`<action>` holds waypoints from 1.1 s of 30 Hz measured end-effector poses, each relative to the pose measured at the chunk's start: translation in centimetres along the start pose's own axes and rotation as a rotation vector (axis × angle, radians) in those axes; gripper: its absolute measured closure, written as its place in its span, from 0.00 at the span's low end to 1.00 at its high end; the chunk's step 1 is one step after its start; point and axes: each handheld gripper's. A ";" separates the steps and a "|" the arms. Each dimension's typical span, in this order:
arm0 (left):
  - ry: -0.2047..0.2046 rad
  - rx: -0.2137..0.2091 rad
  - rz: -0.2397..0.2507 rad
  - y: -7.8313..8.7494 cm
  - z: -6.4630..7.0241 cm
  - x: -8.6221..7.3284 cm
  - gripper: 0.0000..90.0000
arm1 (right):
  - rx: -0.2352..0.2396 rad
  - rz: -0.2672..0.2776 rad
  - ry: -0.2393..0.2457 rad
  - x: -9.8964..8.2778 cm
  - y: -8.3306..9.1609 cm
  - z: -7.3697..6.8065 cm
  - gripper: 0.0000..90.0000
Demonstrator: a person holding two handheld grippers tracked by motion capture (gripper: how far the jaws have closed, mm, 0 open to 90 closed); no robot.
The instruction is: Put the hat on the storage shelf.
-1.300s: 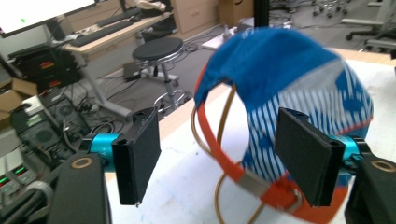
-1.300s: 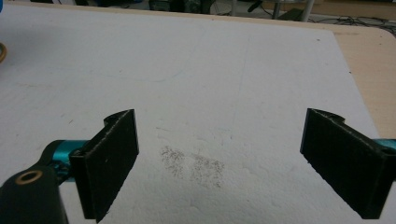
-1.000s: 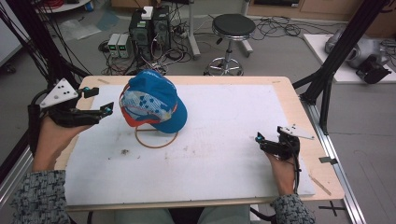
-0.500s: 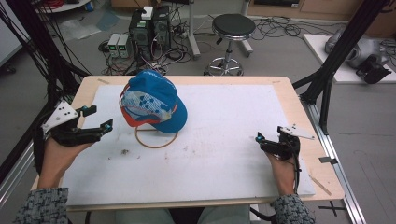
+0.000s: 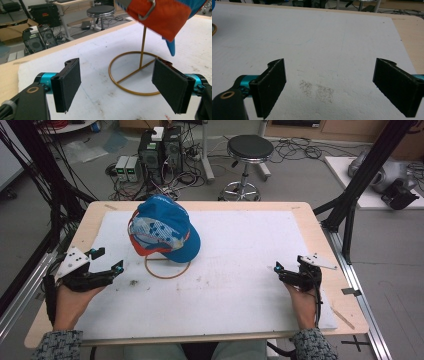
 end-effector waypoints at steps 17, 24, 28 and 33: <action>0.012 -0.029 -0.048 -0.5 0.9 -2.6 0.23 | 0.000 0.001 0.007 0.0 0.1 -0.1 0.12; 0.029 -0.052 -0.051 -1.0 1.0 -3.1 0.23 | -0.003 -0.001 0.019 0.0 0.2 -0.1 0.12; 0.039 -0.068 -0.053 -1.3 0.9 -3.3 0.22 | -0.004 -0.003 0.019 -0.1 0.3 0.0 0.12; 0.035 -0.069 -0.058 -1.6 1.0 -3.4 0.22 | -0.004 -0.007 0.021 -0.2 0.3 0.0 0.12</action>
Point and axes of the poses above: each handheld gripper's, and its own axes: y roughly backward along the jaws, x roughly out of its top, z roughly to its right, and after that the axes turned 12 degrees about z, right-handed
